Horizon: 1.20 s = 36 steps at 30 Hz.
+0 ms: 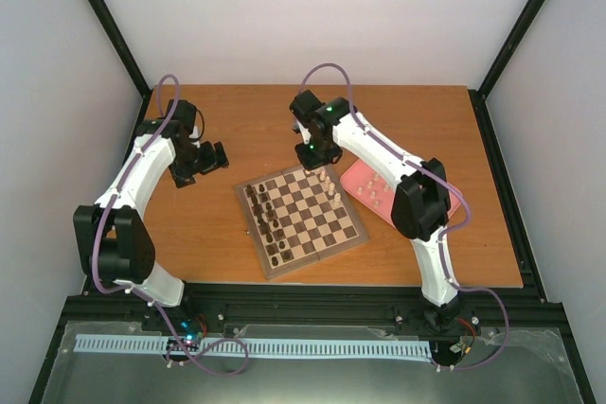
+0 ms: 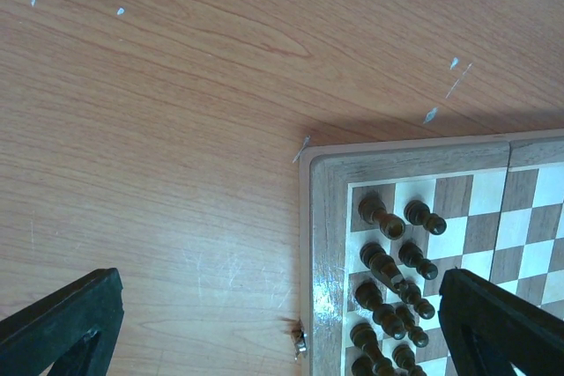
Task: Set up the chess pieces on the board
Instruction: Place the chess piece on the chessboard.
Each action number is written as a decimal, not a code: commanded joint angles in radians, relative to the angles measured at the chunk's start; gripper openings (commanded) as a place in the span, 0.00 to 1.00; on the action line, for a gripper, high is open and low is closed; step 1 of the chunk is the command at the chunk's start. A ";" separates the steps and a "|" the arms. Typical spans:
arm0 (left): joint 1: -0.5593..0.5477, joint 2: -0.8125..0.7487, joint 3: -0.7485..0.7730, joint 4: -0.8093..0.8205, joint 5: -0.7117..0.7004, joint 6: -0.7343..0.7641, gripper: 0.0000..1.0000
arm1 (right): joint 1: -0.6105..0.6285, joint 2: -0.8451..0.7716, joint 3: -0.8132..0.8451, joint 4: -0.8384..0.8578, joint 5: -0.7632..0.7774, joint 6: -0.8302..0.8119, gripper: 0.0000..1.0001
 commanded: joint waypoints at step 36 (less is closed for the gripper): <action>-0.006 -0.010 -0.020 0.020 -0.013 -0.011 1.00 | 0.021 0.147 -0.056 0.108 0.062 -0.010 0.09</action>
